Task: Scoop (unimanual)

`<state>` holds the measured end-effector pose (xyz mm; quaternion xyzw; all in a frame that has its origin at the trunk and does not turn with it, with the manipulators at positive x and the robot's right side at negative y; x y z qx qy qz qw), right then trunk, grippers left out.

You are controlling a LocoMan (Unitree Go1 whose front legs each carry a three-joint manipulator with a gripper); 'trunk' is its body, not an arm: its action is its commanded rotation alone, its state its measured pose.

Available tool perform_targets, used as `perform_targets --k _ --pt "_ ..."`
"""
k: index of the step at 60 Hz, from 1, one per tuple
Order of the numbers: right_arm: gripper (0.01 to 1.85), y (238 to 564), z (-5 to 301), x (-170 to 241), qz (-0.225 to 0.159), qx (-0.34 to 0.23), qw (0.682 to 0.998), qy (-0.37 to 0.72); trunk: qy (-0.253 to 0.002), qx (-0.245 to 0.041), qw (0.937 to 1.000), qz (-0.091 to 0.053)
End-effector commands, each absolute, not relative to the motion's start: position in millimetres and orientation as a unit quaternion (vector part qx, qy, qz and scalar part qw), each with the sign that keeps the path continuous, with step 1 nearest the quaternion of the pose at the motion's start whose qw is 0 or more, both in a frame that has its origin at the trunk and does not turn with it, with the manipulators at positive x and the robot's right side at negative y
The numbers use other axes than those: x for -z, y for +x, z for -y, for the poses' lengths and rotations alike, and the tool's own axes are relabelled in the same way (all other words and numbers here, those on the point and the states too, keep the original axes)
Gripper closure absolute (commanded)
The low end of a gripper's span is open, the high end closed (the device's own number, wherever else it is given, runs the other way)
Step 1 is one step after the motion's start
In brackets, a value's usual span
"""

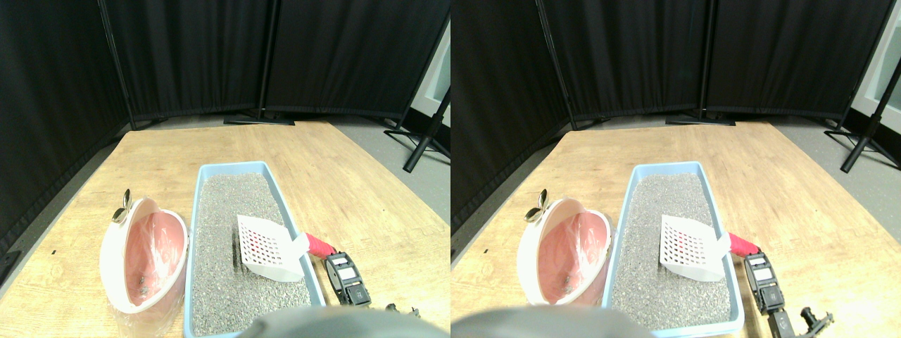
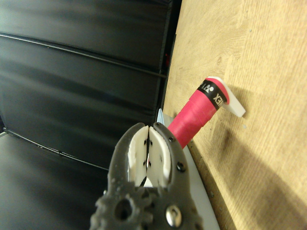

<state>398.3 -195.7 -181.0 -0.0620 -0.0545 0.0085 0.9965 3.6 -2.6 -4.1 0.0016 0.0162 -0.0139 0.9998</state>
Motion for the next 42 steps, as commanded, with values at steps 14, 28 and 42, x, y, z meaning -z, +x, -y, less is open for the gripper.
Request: perform_targets --k 14,28,42 --pt "1.39 393 196 172 0.083 -0.011 0.994 -0.072 -0.004 0.011 0.9998 -0.016" --pt "1.15 387 200 171 0.117 -0.040 0.992 -0.004 -0.005 0.013 0.9998 -0.017" --pt "0.86 390 200 171 0.120 -0.063 0.990 0.045 -0.009 0.012 0.9997 -0.018"
